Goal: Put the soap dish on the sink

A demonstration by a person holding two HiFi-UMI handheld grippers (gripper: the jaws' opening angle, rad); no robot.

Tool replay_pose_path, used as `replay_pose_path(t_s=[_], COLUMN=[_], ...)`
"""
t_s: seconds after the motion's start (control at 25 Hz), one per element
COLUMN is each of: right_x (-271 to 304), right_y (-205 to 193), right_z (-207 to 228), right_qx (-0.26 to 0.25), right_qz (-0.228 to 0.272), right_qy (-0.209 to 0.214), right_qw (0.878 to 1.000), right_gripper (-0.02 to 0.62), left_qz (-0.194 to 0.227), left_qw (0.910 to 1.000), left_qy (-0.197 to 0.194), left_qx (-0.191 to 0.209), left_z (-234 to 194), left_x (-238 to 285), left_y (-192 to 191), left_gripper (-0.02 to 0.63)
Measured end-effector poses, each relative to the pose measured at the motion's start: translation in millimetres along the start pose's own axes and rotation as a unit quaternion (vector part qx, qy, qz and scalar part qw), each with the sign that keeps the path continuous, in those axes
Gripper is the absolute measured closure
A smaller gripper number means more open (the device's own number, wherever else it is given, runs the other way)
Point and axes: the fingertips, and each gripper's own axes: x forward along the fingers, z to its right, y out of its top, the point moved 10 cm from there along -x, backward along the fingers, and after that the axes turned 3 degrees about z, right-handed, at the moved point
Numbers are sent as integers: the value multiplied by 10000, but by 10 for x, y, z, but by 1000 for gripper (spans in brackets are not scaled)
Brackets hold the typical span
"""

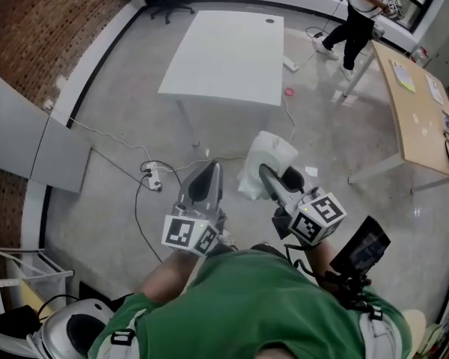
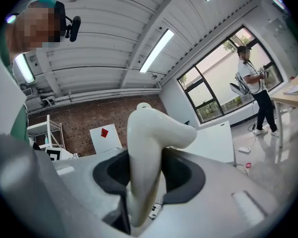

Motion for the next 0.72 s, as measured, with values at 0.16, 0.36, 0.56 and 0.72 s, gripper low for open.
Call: replay_pose_path(t_s=[0.16, 0.36, 0.56, 0.72], right_x=[174, 324, 417, 540], right_y=[-48, -97, -75, -28], right_z=[-99, -181, -192, -107], right_qx=[-18, -42, -39, -35], right_qz=[71, 146, 152, 150], right_qy=[-204, -417, -525, -512], right_qw=[9998, 9990, 9985, 9986], right_gripper=[445, 445, 445, 445], left_qz=[-45, -66, -119, -135], left_qw=[9998, 9991, 9988, 9989], left_qy=[-187, -378, -402, -382], left_qx=[-89, -164, -233, -245], left_z=[-248, -466, -579, -644], left_x=[34, 74, 135, 256], left_y=[27, 29, 23, 26], left_gripper=[600, 600, 600, 600])
